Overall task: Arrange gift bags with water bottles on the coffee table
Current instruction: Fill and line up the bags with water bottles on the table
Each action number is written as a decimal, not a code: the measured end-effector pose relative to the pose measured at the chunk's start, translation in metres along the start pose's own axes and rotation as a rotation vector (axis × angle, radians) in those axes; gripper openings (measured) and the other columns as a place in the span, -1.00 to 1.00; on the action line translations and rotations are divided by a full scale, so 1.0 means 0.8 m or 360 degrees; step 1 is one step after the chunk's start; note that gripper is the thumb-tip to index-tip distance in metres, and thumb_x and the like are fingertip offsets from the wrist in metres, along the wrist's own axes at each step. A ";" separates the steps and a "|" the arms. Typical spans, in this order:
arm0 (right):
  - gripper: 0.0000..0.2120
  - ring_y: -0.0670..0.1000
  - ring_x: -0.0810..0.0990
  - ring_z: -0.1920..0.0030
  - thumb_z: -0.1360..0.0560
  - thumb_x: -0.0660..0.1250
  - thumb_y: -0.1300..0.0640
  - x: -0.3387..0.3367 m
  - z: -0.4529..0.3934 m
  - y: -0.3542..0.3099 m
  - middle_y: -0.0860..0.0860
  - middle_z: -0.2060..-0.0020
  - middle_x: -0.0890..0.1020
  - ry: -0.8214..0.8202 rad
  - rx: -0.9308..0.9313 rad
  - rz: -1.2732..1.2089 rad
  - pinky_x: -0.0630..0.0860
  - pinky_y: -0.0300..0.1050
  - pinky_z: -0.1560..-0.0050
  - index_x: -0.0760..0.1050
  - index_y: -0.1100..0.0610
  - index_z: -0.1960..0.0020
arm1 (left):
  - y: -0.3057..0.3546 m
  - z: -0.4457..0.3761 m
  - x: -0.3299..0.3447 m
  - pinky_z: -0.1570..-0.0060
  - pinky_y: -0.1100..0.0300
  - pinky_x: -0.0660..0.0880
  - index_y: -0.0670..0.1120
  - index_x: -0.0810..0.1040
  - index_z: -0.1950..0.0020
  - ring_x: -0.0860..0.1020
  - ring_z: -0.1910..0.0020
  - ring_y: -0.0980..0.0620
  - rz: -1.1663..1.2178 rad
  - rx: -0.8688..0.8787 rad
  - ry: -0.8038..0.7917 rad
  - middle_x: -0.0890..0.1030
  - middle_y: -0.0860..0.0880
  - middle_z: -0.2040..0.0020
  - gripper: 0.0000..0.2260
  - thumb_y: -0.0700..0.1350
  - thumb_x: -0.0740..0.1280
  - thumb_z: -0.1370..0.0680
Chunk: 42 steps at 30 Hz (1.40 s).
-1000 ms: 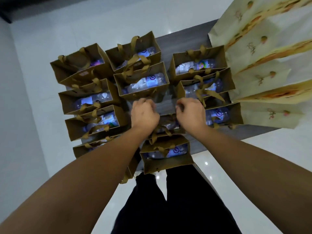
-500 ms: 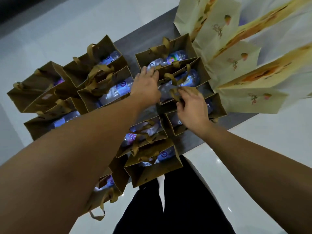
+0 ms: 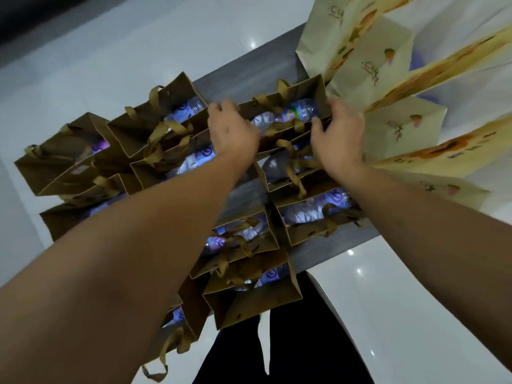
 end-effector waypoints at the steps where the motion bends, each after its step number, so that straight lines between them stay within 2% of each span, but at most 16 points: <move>1: -0.71 0.22 0.54 -0.18 -0.59 0.29 0.06 0.003 -0.016 0.000 0.15 -0.12 0.63 -0.0039 0.0043 0.0021 0.43 0.03 -0.15 0.53 0.15 -0.26 | -0.008 -0.003 0.005 -0.16 0.10 0.46 -0.16 0.47 -0.26 0.49 -0.19 -0.11 0.0009 -0.0117 -0.0061 0.48 -0.16 -0.27 -0.71 -0.22 0.36 -0.55; 3: -0.72 0.21 0.59 -0.13 -0.60 0.29 0.04 0.015 -0.042 0.007 0.16 -0.06 0.65 -0.0157 0.0164 0.0084 0.43 -0.06 0.02 0.56 0.15 -0.23 | -0.026 -0.010 0.016 -0.12 0.06 0.53 -0.18 0.47 -0.30 0.54 -0.17 -0.12 -0.0009 -0.0342 -0.0185 0.55 -0.16 -0.21 -0.67 -0.17 0.39 -0.55; 6: -0.72 0.19 0.61 -0.14 -0.62 0.29 0.04 0.030 -0.067 0.017 0.18 -0.09 0.65 -0.0276 0.0275 0.0185 0.39 -0.11 0.06 0.59 0.19 -0.22 | -0.038 -0.019 0.018 0.05 0.12 0.52 -0.19 0.59 -0.19 0.58 -0.08 -0.10 -0.0048 -0.0461 -0.0213 0.61 -0.15 -0.10 -0.77 -0.12 0.39 -0.58; 10: -0.72 0.17 0.63 -0.10 -0.63 0.26 0.04 0.024 -0.077 0.020 0.16 -0.06 0.67 -0.0204 0.0309 0.0232 0.38 -0.15 0.06 0.63 0.15 -0.21 | -0.028 -0.021 0.015 0.06 0.16 0.53 -0.18 0.60 -0.16 0.54 0.04 -0.01 0.0033 -0.0401 -0.0199 0.53 -0.05 0.06 -0.82 -0.14 0.37 -0.60; 14: -0.72 0.17 0.62 -0.10 -0.63 0.26 0.05 -0.007 -0.068 0.005 0.15 -0.05 0.69 -0.0051 0.0277 0.0184 0.38 -0.14 0.02 0.65 0.10 -0.22 | -0.015 -0.018 -0.009 0.02 0.09 0.60 -0.19 0.63 -0.13 0.60 0.01 -0.05 0.0045 -0.0319 -0.0130 0.62 -0.09 0.01 -0.80 -0.13 0.40 -0.56; 15: -0.72 0.17 0.62 -0.09 -0.63 0.26 0.05 -0.016 -0.063 0.000 0.15 -0.04 0.69 -0.0030 0.0289 0.0150 0.38 -0.15 0.02 0.65 0.10 -0.22 | -0.010 -0.017 -0.019 0.10 0.11 0.60 -0.20 0.63 -0.10 0.60 0.04 -0.04 0.0036 -0.0302 -0.0124 0.62 -0.08 0.06 -0.82 -0.14 0.39 -0.56; 17: -0.72 0.15 0.62 -0.06 -0.62 0.27 0.03 -0.029 -0.053 -0.008 0.14 -0.02 0.68 -0.0023 0.0328 0.0035 0.38 -0.15 0.04 0.66 0.10 -0.20 | 0.000 -0.013 -0.041 0.32 0.23 0.46 -0.19 0.61 -0.04 0.56 0.16 0.01 0.0022 -0.0271 -0.0111 0.54 -0.03 0.19 -0.88 -0.16 0.37 -0.56; 19: -0.72 0.14 0.62 -0.02 -0.61 0.27 0.01 -0.044 -0.041 -0.019 0.13 0.02 0.68 -0.0025 0.0321 -0.0033 0.40 -0.15 0.05 0.67 0.11 -0.16 | 0.008 -0.008 -0.066 0.40 0.27 0.36 -0.17 0.61 -0.03 0.51 0.26 0.06 0.0003 -0.0248 -0.0100 0.50 -0.01 0.24 -0.89 -0.18 0.36 -0.55; 22: -0.72 0.08 0.56 0.07 -0.62 0.26 0.03 -0.074 -0.017 -0.043 0.10 0.07 0.67 0.0003 0.0285 -0.0031 0.37 -0.17 0.05 0.68 0.11 -0.16 | 0.015 0.009 -0.105 0.29 0.17 0.42 -0.19 0.59 -0.07 0.53 0.18 -0.01 0.0015 -0.0229 -0.0062 0.53 -0.06 0.14 -0.85 -0.20 0.34 -0.54; 25: -0.74 0.18 0.61 -0.06 -0.62 0.27 0.08 -0.102 0.012 -0.072 0.14 0.00 0.69 0.0017 0.0196 -0.0004 0.39 -0.15 -0.01 0.68 0.14 -0.16 | 0.012 0.039 -0.141 0.33 0.23 0.43 -0.17 0.61 -0.06 0.50 0.24 0.04 0.0091 -0.0172 -0.0028 0.55 -0.05 0.16 -0.86 -0.24 0.34 -0.51; 27: -0.75 0.20 0.62 -0.09 -0.61 0.28 0.10 -0.118 0.034 -0.089 0.16 -0.02 0.70 0.0048 0.0164 -0.0048 0.36 -0.18 0.01 0.68 0.15 -0.15 | 0.008 0.060 -0.169 0.40 0.25 0.39 -0.16 0.64 0.04 0.51 0.28 0.06 0.0129 -0.0156 -0.0001 0.55 -0.02 0.26 -0.88 -0.25 0.34 -0.47; 30: -0.75 0.18 0.63 -0.05 -0.59 0.29 0.10 -0.135 0.067 -0.111 0.16 0.05 0.70 0.0099 0.0122 -0.0060 0.40 -0.17 0.01 0.69 0.16 -0.12 | 0.001 0.087 -0.213 0.34 0.19 0.42 -0.16 0.59 0.21 0.54 0.27 -0.02 0.0171 -0.0122 0.0046 0.55 -0.05 0.30 -0.92 -0.24 0.30 -0.41; 32: -0.75 0.17 0.63 -0.01 -0.59 0.29 0.09 -0.141 0.091 -0.129 0.13 0.13 0.67 0.0106 0.0085 -0.0046 0.39 -0.16 0.04 0.70 0.15 -0.08 | -0.006 0.105 -0.242 0.42 0.20 0.32 -0.14 0.49 0.32 0.45 0.38 0.02 0.0164 -0.0065 0.0075 0.47 -0.03 0.39 -0.90 -0.23 0.28 -0.40; 35: -0.77 0.17 0.63 -0.02 -0.59 0.29 0.09 -0.139 0.123 -0.152 0.12 0.08 0.70 0.0116 0.0011 -0.0076 0.48 -0.09 -0.04 0.71 0.14 -0.06 | -0.029 0.132 -0.275 0.45 0.21 0.24 -0.10 0.41 0.36 0.39 0.41 0.06 0.0152 -0.0024 0.0122 0.43 -0.01 0.42 -0.83 -0.22 0.26 -0.44; 38: -0.78 0.19 0.62 0.00 -0.58 0.30 0.08 -0.113 0.146 -0.165 0.12 0.11 0.69 0.0061 -0.0036 -0.0073 0.49 -0.06 -0.02 0.71 0.13 -0.02 | -0.069 0.151 -0.282 0.40 0.19 0.33 -0.14 0.51 0.32 0.47 0.37 0.00 0.0112 -0.0084 0.0138 0.49 -0.03 0.40 -0.85 -0.22 0.25 -0.45; 42: -0.77 0.21 0.63 0.02 -0.58 0.30 0.06 -0.072 0.171 -0.177 0.15 0.13 0.70 -0.0032 -0.0074 -0.0024 0.38 -0.13 0.08 0.71 0.13 0.01 | -0.127 0.162 -0.280 0.24 0.13 0.52 -0.15 0.58 0.26 0.57 0.27 -0.06 0.0060 -0.0246 0.0175 0.56 -0.06 0.33 -0.87 -0.21 0.27 -0.45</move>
Point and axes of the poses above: each hand's wrist, its own z-axis away from the middle knuckle, its own x-axis out of the palm, y = z × x, the point moved 10 cm from there along -z, towards the middle knuckle
